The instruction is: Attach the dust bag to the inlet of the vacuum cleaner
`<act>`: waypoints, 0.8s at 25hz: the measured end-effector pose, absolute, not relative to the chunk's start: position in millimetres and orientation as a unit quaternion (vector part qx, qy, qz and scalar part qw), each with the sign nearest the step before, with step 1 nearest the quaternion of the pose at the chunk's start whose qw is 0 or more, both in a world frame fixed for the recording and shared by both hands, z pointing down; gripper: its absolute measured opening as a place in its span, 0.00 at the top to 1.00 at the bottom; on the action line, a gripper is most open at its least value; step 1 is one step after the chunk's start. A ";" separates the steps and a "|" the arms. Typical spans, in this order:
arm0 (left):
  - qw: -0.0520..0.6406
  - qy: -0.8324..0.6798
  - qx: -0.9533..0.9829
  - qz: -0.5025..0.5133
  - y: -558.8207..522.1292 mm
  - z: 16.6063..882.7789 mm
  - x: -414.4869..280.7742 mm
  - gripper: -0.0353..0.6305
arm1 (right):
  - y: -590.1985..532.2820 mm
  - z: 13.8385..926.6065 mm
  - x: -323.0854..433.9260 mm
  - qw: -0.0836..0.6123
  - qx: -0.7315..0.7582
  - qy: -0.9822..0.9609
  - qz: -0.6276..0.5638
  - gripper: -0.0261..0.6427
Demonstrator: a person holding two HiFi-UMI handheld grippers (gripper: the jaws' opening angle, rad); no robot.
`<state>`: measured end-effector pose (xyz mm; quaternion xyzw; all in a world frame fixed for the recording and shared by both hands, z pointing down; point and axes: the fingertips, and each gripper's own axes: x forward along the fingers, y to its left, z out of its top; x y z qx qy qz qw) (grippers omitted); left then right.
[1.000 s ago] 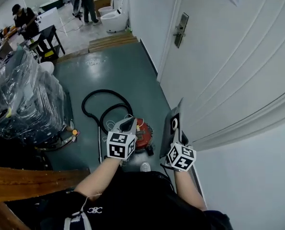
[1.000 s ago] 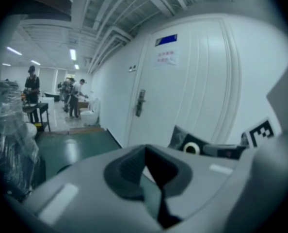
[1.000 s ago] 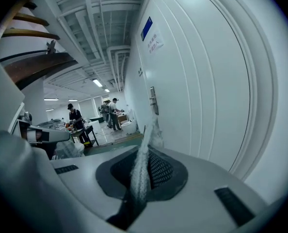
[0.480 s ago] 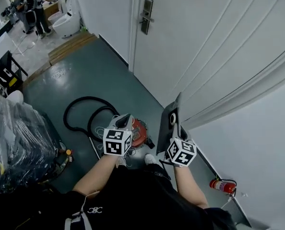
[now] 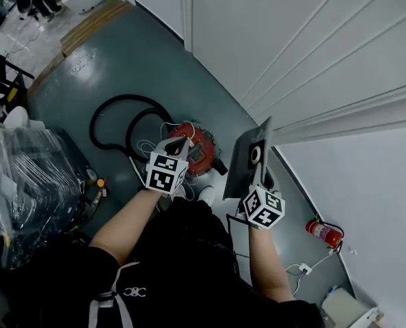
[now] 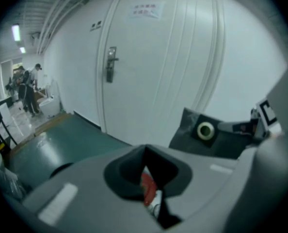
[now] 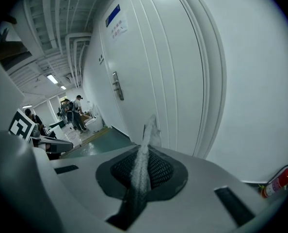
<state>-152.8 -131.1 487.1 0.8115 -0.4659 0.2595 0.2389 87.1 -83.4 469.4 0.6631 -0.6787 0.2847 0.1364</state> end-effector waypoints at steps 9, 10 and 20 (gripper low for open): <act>0.297 -0.413 0.785 0.354 -118.9 644.3 -139.9 0.94 | -56.7 587.9 115.6 0.185 0.662 -0.646 0.333 0.94; 0.299 -0.403 0.784 0.366 -116.0 662.3 -137.3 0.94 | -51.6 604.1 114.9 0.195 0.658 -0.645 0.337 0.94; 0.297 -0.335 0.767 0.460 -92.0 819.1 -136.2 0.63 | -16.4 774.3 119.5 0.248 0.642 -0.605 0.400 0.94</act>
